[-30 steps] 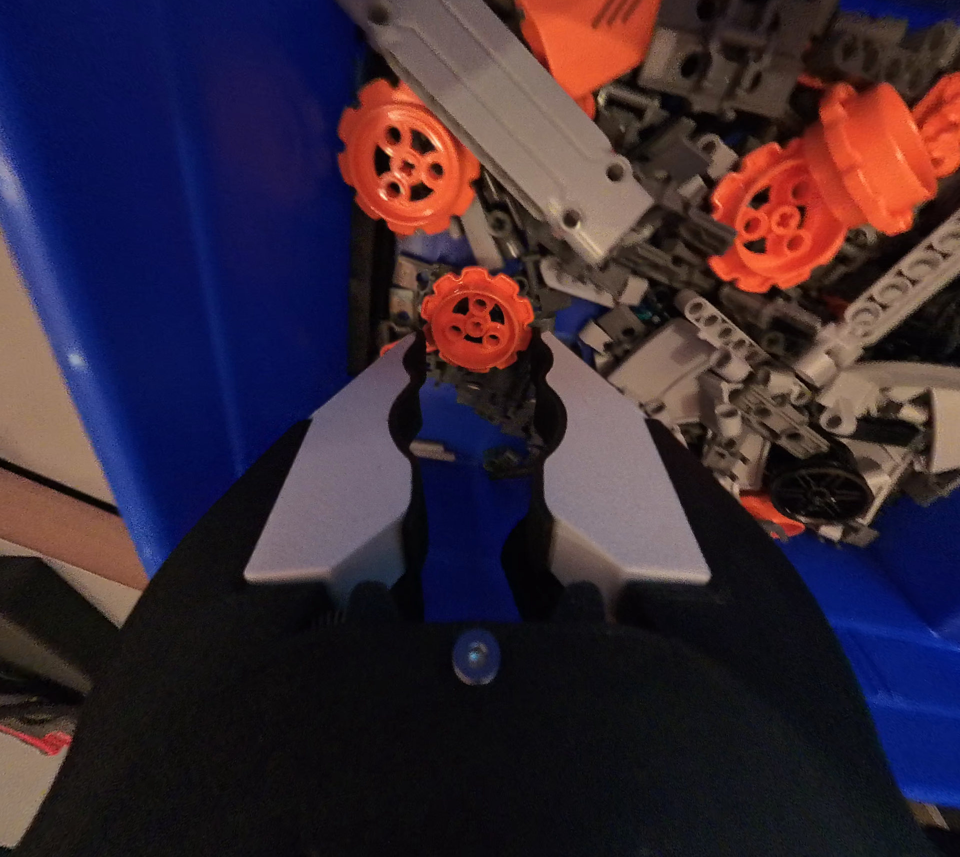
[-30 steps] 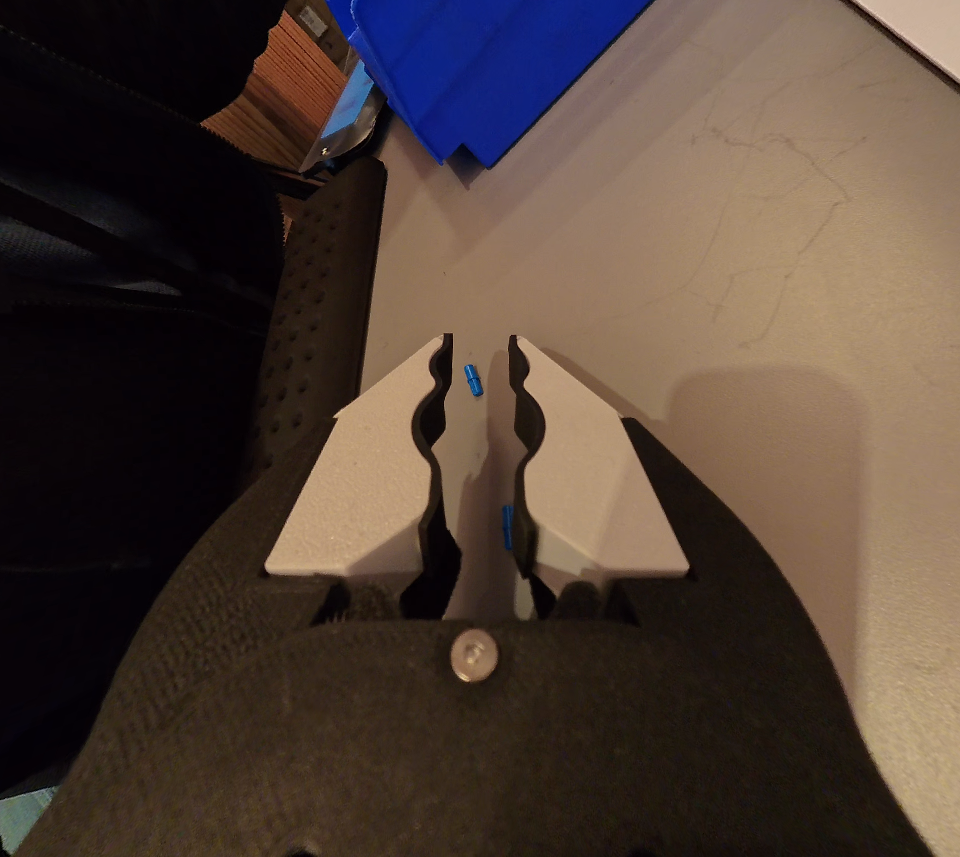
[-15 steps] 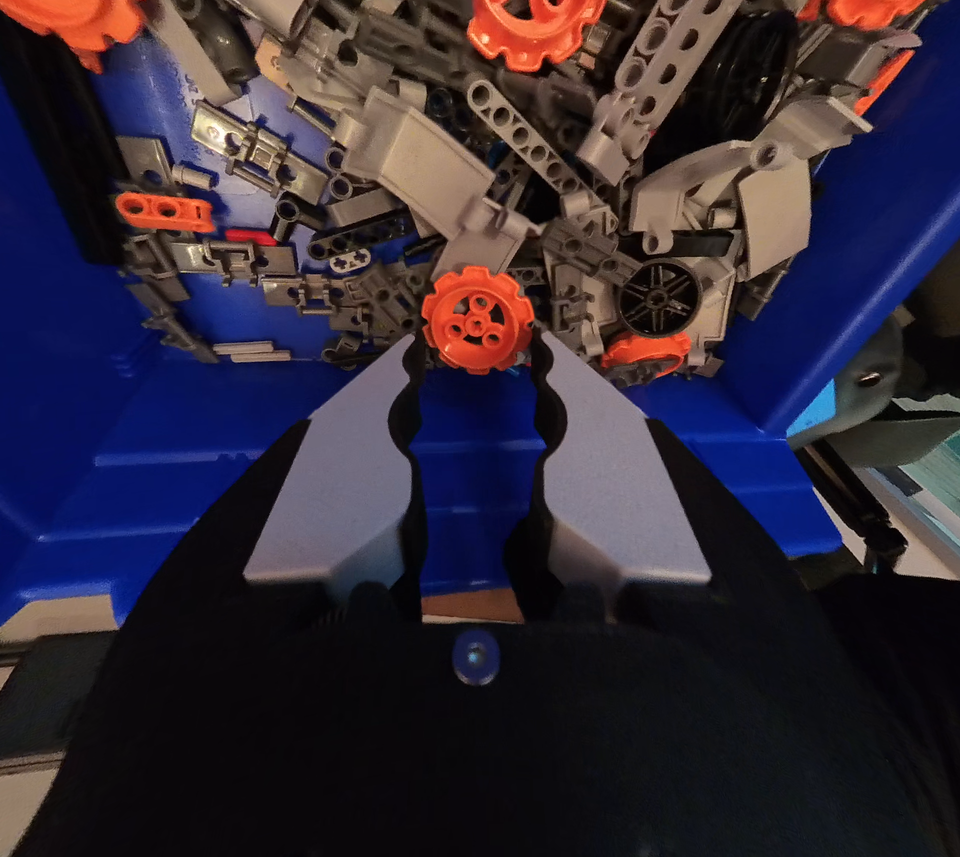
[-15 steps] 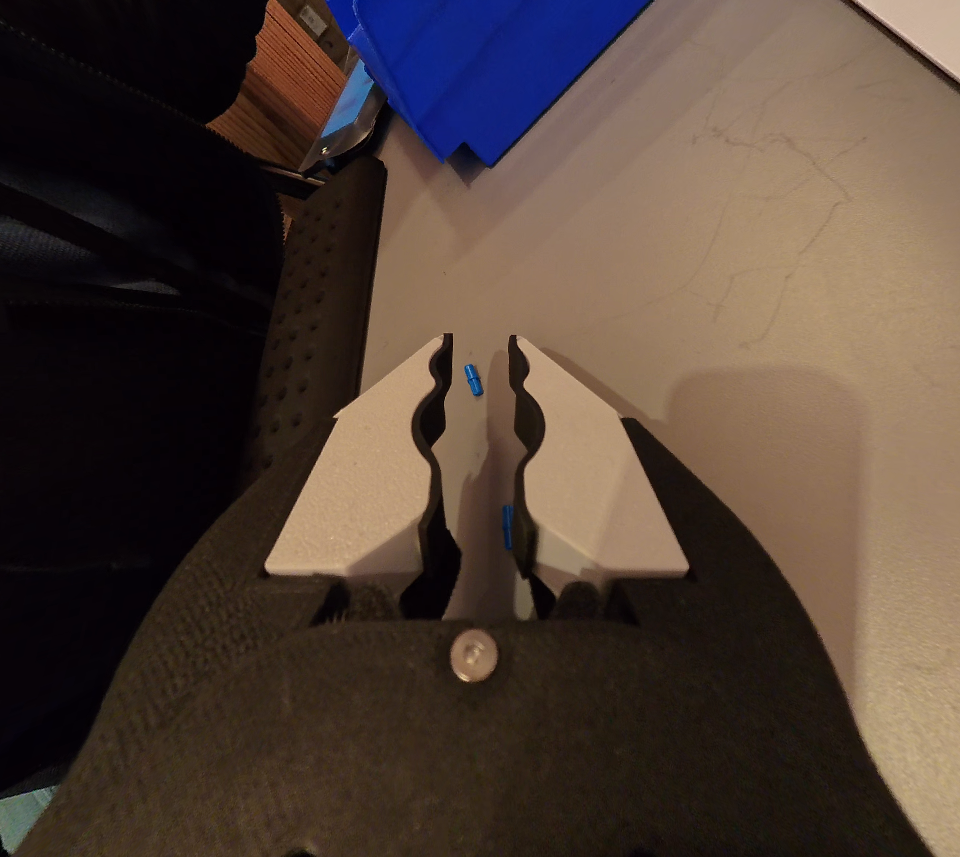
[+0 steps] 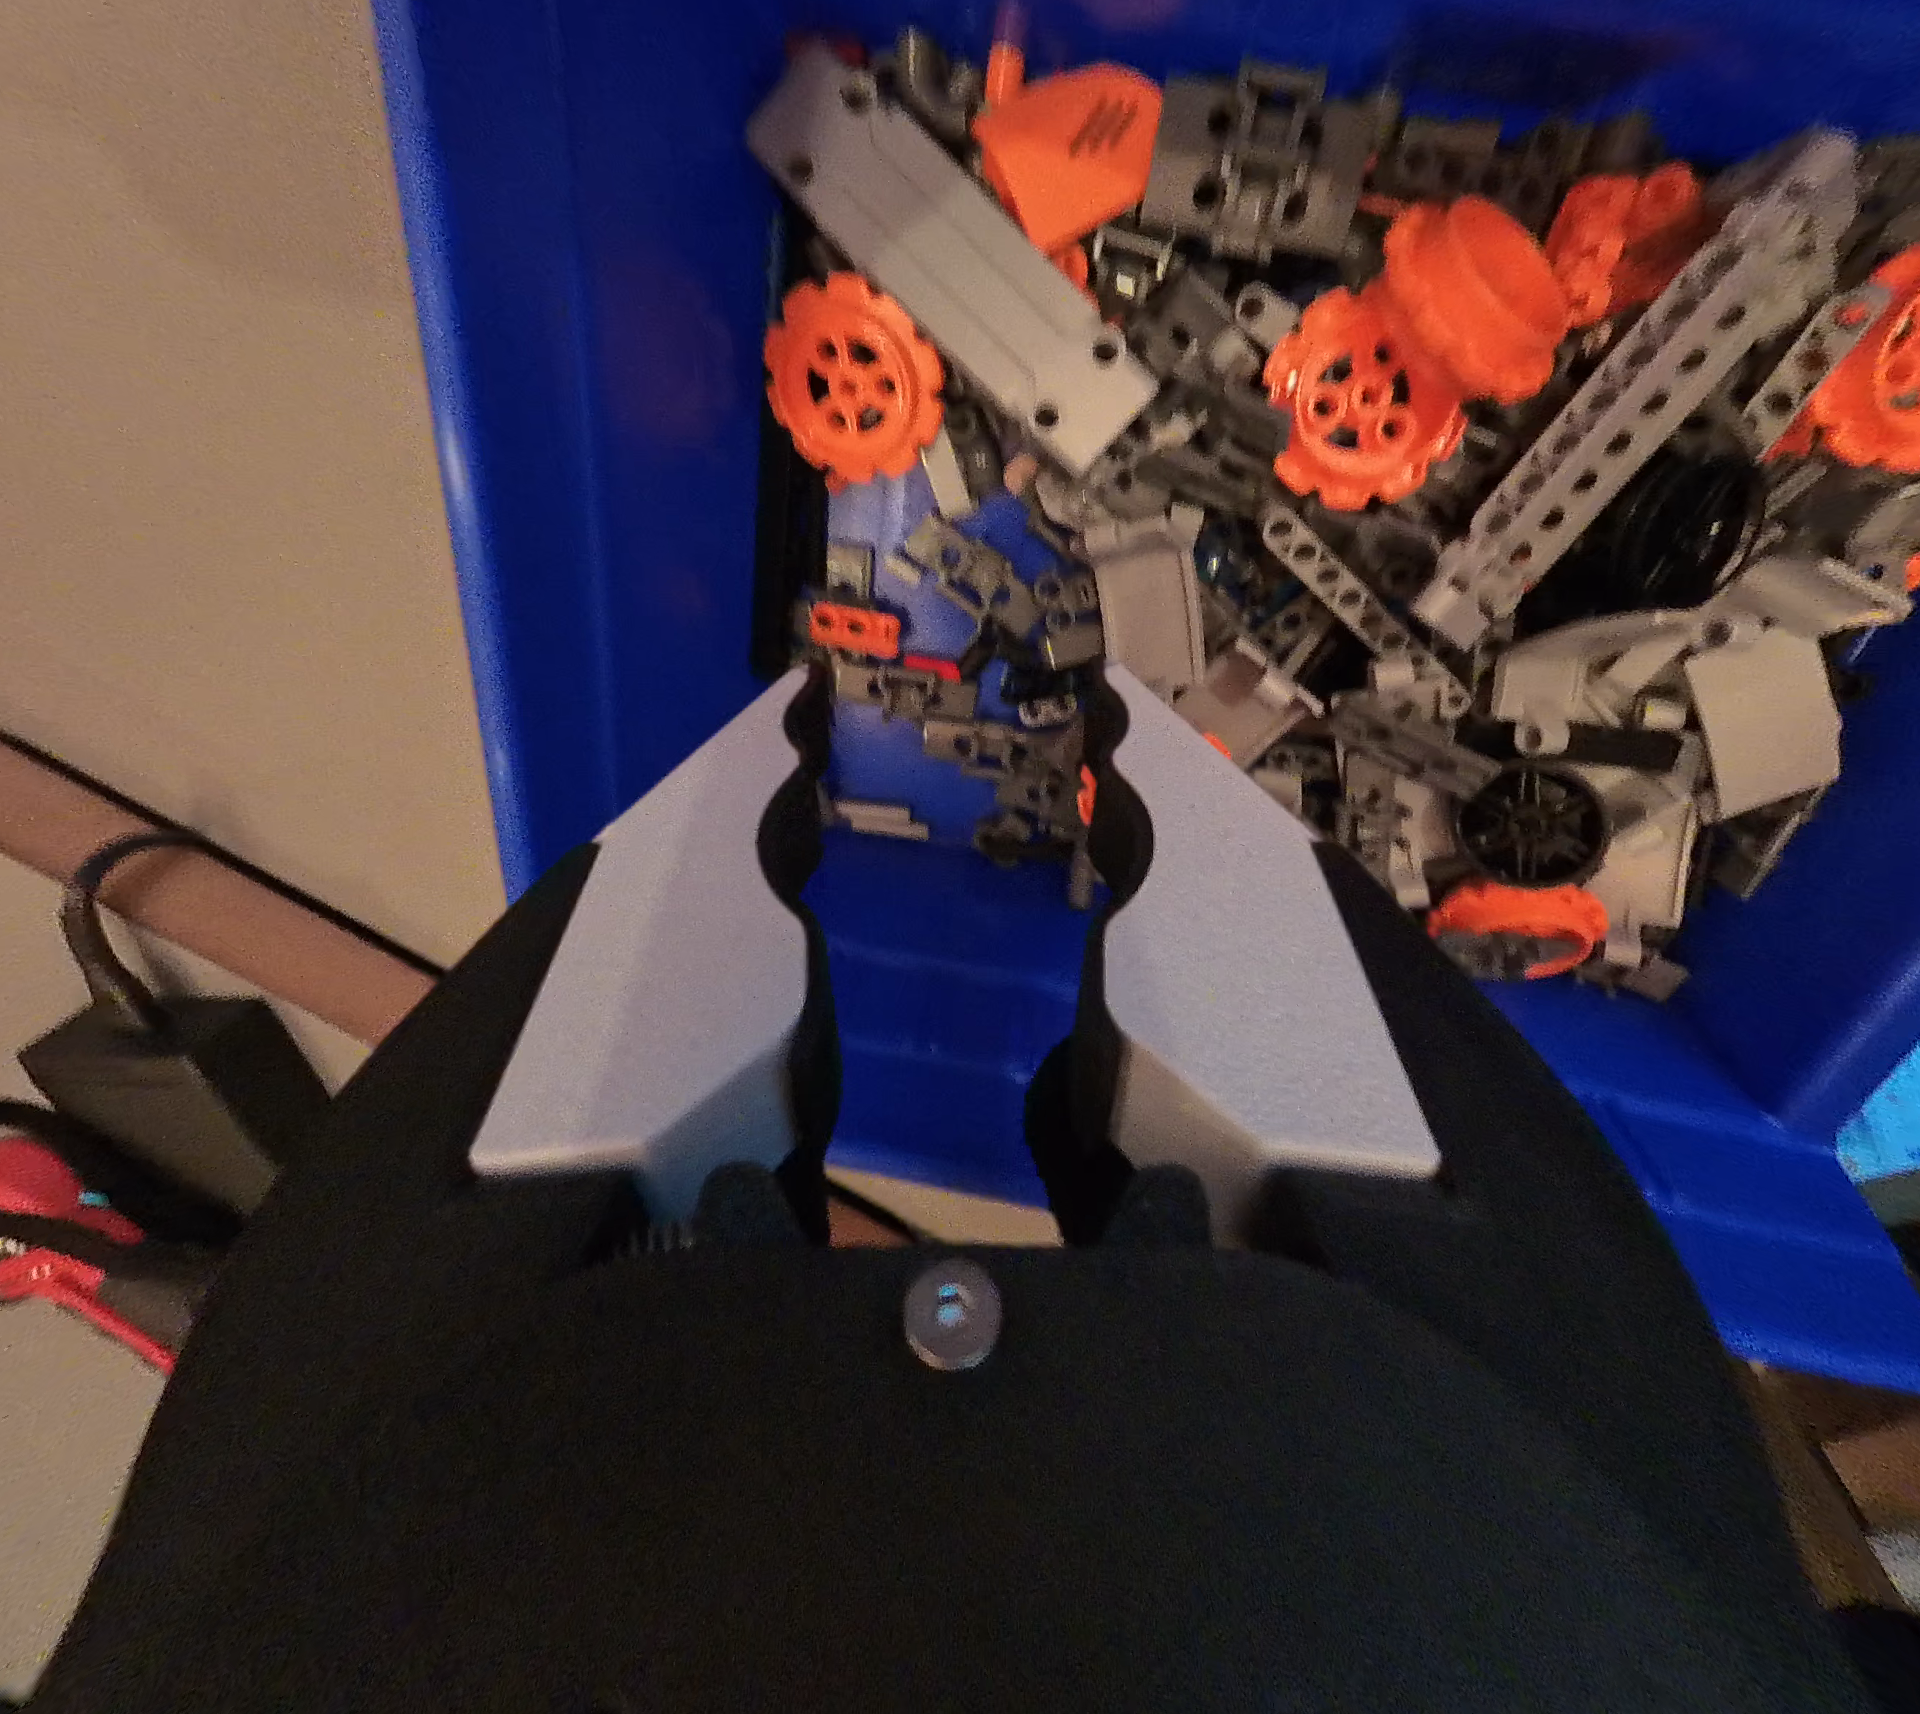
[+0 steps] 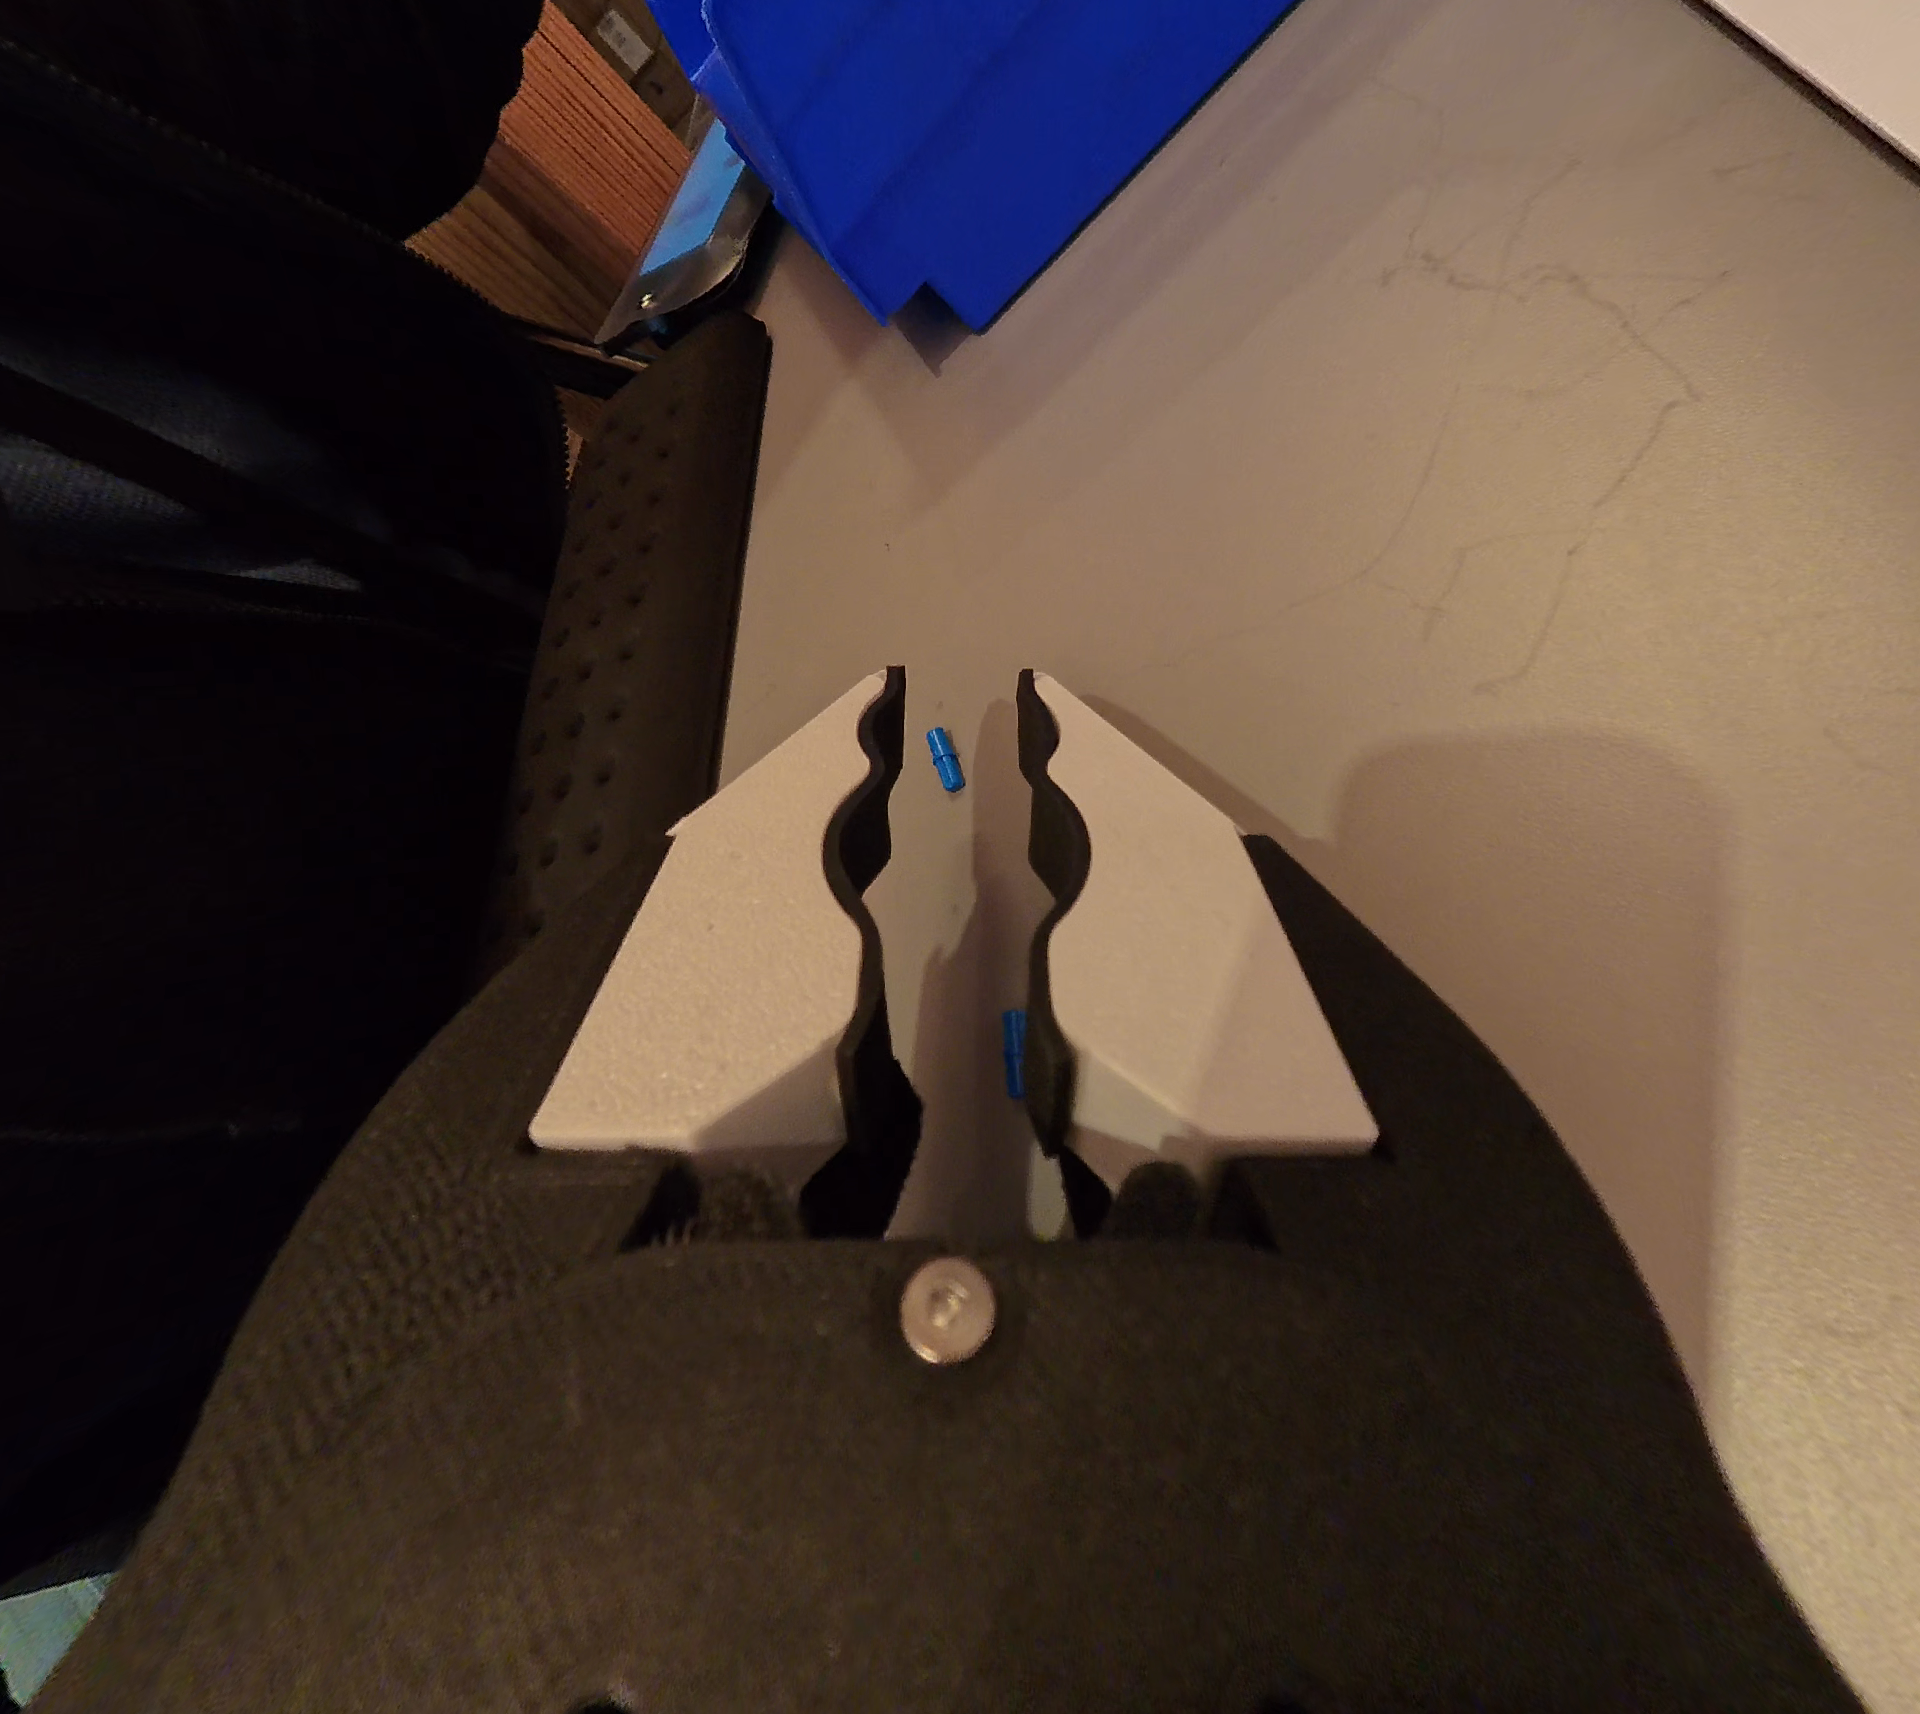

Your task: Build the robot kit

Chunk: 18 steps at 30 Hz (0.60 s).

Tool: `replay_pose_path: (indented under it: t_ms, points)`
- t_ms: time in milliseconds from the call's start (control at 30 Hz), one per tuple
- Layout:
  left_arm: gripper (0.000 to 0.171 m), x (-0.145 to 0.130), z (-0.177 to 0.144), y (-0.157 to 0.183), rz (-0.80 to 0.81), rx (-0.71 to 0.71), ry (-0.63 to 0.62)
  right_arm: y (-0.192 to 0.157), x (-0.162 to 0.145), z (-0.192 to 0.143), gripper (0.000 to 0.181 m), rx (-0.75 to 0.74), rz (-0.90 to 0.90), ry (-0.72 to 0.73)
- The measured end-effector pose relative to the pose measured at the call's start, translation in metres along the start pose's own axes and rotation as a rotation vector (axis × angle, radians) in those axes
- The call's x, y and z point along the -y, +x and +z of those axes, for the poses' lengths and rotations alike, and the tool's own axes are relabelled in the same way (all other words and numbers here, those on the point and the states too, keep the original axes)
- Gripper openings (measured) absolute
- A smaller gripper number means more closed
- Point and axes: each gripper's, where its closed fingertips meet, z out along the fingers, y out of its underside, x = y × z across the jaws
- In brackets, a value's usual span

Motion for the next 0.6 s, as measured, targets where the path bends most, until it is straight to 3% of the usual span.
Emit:
replay_pose_path:
  t_ms: [100, 367, 533, 600]
  points:
    - [0.046, 0.021, 0.005, -0.014, -0.01, 0.046, 0.056, 0.0, 0.0, 0.0, 0.019, 0.001, 0.001, 0.001]
    - [0.041, 0.05, 0.039, -0.018, 0.014, -0.011, 0.1, 0.0, 0.0, 0.0, 0.019, 0.0, -0.001, 0.002]
    - [0.024, 0.049, 0.04, -0.017, 0.03, -0.018, 0.106, 0.0, 0.0, 0.0, 0.019, 0.001, 0.003, 0.003]
    - [0.026, 0.041, 0.043, -0.018, 0.037, -0.012, 0.085, 0.0, 0.0, 0.0, 0.019, 0.0, 0.002, 0.002]
